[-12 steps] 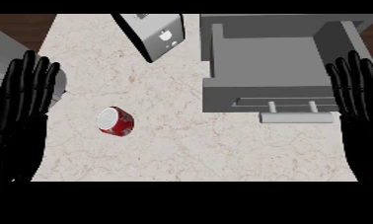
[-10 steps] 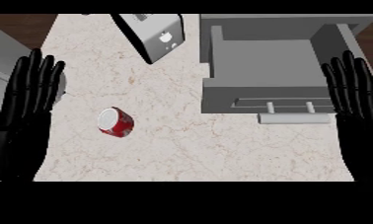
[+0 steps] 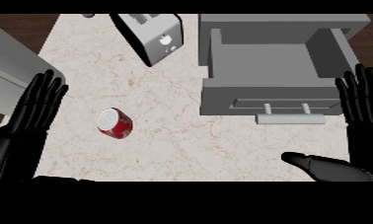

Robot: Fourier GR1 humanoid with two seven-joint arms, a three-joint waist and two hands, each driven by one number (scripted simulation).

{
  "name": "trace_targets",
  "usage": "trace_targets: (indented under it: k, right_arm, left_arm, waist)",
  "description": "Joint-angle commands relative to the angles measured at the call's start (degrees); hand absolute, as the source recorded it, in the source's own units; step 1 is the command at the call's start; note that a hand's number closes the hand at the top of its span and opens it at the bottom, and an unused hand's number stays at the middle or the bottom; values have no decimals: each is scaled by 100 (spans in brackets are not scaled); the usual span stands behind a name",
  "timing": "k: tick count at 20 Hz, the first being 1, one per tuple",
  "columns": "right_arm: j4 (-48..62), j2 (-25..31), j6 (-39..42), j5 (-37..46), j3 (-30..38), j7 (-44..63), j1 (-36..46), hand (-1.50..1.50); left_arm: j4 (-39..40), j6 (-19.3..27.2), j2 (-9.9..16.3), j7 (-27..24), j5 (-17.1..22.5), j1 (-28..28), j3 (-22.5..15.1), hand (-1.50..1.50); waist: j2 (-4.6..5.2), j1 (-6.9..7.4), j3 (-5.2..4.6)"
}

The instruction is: Pick up the can, place it into the drawer and close the drawer

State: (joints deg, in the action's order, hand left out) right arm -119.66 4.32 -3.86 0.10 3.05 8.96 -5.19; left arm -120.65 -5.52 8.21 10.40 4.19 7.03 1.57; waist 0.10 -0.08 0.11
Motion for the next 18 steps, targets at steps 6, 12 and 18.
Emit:
trace_targets:
  k: [6,12,18]
  right_arm:
    - [-199,297,634,-1011,1061,-256,-1007,-150]
    - [-374,382,758,-964,1160,122,-864,-150]
    - [-638,323,1298,-1549,1510,-182,-1554,-150]
  left_arm:
    - [-960,-209,180,1063,452,610,322,-150]
    - [-1465,-565,194,1156,1002,1026,909,-150]
    - [-1704,-491,-198,1375,1486,1401,998,-150]
  waist:
    - [-22,-2,-8]
    - [-20,24,-12]
    - [-28,13,-12]
